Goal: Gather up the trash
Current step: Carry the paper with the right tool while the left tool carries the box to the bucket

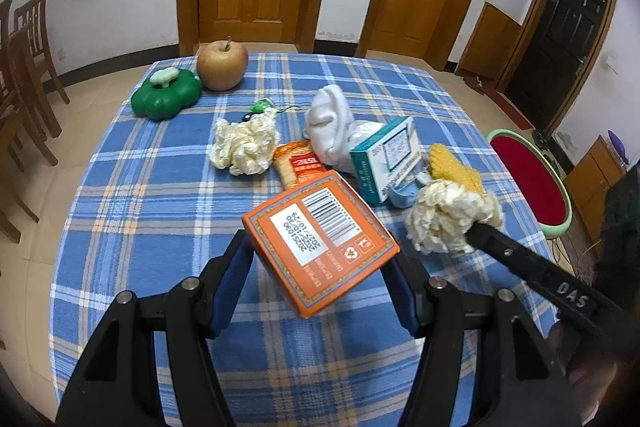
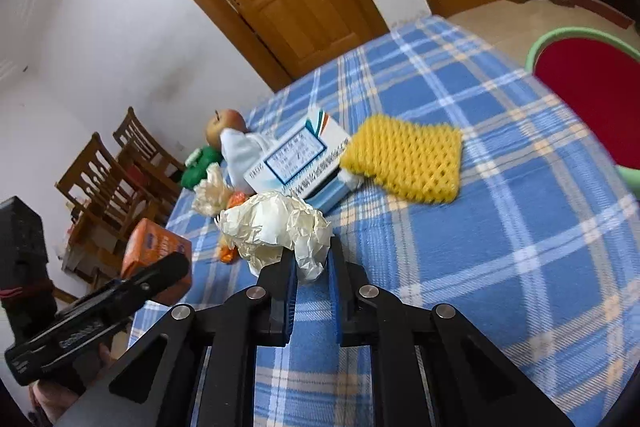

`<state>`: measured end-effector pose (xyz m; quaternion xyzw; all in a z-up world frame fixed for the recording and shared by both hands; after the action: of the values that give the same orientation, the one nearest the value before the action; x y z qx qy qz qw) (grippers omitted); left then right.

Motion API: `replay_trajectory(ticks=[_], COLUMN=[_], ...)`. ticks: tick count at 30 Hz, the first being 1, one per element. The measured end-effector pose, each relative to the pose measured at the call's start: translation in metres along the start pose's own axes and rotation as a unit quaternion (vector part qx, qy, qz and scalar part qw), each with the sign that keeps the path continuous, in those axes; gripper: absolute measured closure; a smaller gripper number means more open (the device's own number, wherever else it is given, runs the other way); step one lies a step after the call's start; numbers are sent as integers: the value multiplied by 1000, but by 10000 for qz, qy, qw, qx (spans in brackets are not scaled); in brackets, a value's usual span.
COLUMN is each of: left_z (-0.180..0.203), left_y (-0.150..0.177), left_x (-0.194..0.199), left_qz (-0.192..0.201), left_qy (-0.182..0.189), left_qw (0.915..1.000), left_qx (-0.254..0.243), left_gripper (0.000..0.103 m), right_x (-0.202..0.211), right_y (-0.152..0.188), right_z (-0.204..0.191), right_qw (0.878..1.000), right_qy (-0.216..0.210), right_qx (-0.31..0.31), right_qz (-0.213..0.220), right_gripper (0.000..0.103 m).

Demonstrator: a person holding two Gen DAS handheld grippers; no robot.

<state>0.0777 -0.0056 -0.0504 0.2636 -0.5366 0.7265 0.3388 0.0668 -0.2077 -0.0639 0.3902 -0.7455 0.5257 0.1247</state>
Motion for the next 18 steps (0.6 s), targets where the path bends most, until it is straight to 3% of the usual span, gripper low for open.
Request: replay_trajectory(ticks=[9, 18], left_z=[41, 110], left_y=[-3, -11], left_x=[0, -18], left_qz=[-48, -204], left_qy=[357, 755], left_qw=[9987, 9932], left_qx=[-351, -861], left_gripper=[39, 39], right_x=[55, 104], right_y=[-10, -19], right_z=[18, 69], right_qw=[9974, 9866], right_qy=[318, 1076], right_qx=[-185, -611], right_qz=[615, 1060], right_gripper=[90, 90])
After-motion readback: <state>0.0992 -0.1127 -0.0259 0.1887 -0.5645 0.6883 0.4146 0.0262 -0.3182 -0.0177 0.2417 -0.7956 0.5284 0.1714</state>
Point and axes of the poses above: each gripper's, at about its wrist camera, not at the fingertips, and x roughly against the way its jaws point, z to its right, y to its underside, the point moved 3 cm from there along -x, roughly the way its jaws point, and after that the axes turned 11 degrees about x, right-handed, at the moved point
